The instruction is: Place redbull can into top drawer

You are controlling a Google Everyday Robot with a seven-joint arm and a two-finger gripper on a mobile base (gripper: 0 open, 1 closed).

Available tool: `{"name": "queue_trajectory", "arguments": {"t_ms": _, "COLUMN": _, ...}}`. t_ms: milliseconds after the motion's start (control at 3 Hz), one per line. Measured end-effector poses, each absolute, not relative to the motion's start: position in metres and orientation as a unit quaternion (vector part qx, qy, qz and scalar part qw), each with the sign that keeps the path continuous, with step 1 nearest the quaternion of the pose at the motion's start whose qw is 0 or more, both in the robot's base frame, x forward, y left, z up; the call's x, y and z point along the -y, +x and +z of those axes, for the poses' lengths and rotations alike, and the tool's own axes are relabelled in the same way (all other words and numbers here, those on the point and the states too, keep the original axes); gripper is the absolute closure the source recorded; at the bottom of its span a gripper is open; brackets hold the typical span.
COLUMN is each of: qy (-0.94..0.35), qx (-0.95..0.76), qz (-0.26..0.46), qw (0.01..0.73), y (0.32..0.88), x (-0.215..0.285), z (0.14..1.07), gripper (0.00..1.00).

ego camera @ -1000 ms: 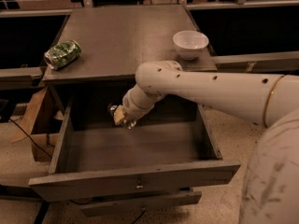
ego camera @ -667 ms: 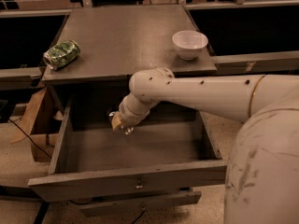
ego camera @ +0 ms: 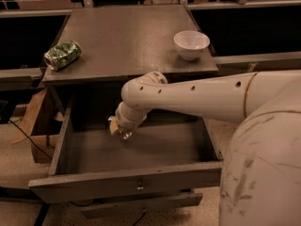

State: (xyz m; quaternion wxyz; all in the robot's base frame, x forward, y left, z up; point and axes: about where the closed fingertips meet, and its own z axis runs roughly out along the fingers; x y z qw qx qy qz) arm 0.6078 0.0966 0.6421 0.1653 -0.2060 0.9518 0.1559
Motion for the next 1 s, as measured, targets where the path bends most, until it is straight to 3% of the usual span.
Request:
{"name": "queue_trajectory", "arguments": {"t_ms": 333, "qy": -0.206, "qx": -0.952, "qz": 0.155, "qw": 0.165, "y": 0.6076, "x": -0.0967, "z": 0.642, "gripper": 0.05}}
{"name": "queue_trajectory", "arguments": {"t_ms": 1000, "qy": -0.206, "qx": -0.952, "qz": 0.155, "qw": 0.165, "y": 0.6076, "x": -0.0967, "z": 0.642, "gripper": 0.0}}
